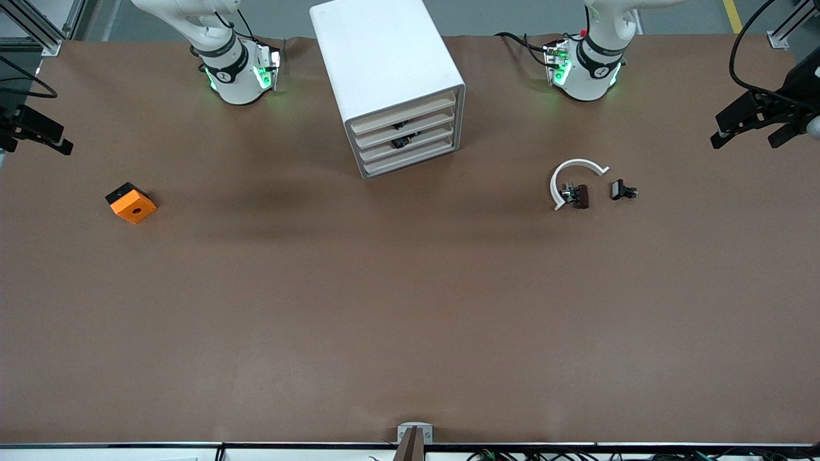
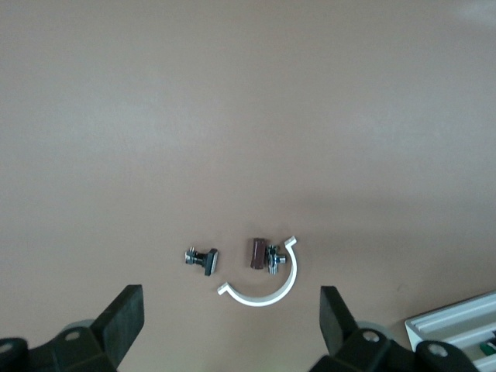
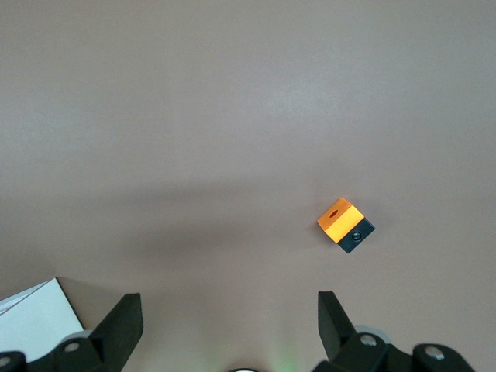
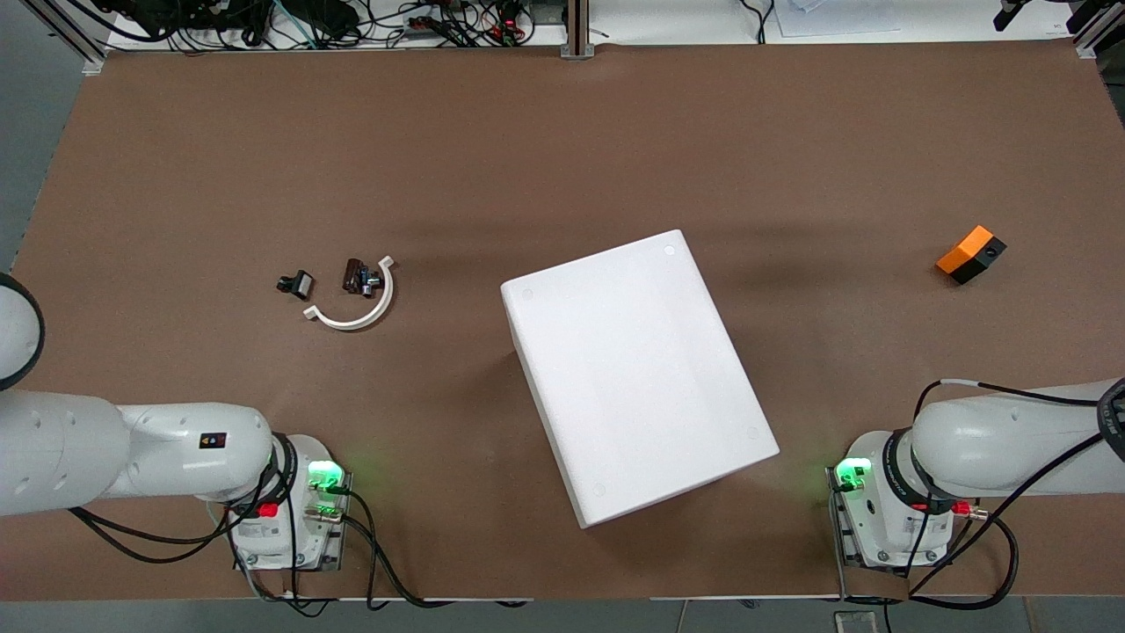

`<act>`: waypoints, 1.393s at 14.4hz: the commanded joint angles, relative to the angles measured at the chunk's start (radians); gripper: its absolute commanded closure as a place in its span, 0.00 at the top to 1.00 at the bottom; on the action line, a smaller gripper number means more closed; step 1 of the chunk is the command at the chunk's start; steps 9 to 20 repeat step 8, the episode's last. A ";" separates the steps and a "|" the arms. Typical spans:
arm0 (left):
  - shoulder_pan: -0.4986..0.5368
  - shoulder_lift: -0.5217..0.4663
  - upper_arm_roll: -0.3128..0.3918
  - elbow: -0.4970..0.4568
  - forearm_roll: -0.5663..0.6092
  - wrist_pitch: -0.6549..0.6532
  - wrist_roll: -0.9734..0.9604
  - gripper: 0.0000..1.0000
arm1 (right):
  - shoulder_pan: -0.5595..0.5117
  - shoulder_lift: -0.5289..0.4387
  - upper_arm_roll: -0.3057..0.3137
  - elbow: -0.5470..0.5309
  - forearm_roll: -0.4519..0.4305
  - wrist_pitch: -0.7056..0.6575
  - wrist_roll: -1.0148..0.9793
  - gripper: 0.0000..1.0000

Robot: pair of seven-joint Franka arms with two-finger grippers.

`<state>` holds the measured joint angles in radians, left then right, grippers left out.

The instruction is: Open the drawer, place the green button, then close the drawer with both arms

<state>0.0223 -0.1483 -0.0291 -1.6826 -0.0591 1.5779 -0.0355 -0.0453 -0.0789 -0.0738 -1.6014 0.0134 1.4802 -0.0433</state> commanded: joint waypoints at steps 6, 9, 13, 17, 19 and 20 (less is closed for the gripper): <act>-0.016 0.024 -0.006 0.044 0.022 -0.059 -0.003 1.00 | -0.004 -0.016 0.000 -0.002 0.007 -0.008 -0.015 1.00; -0.015 0.029 -0.006 0.047 0.022 -0.061 -0.003 1.00 | -0.004 -0.016 0.000 0.000 0.007 -0.005 -0.015 1.00; -0.015 0.029 -0.006 0.047 0.022 -0.061 -0.003 1.00 | -0.004 -0.016 0.000 0.000 0.007 -0.005 -0.015 1.00; -0.015 0.029 -0.006 0.047 0.022 -0.061 -0.003 1.00 | -0.004 -0.016 0.000 0.000 0.007 -0.005 -0.015 1.00; -0.015 0.029 -0.006 0.047 0.022 -0.061 -0.003 1.00 | -0.004 -0.016 0.000 0.000 0.007 -0.005 -0.015 1.00; -0.015 0.029 -0.006 0.047 0.022 -0.061 -0.003 1.00 | -0.004 -0.016 0.000 0.000 0.007 -0.005 -0.015 1.00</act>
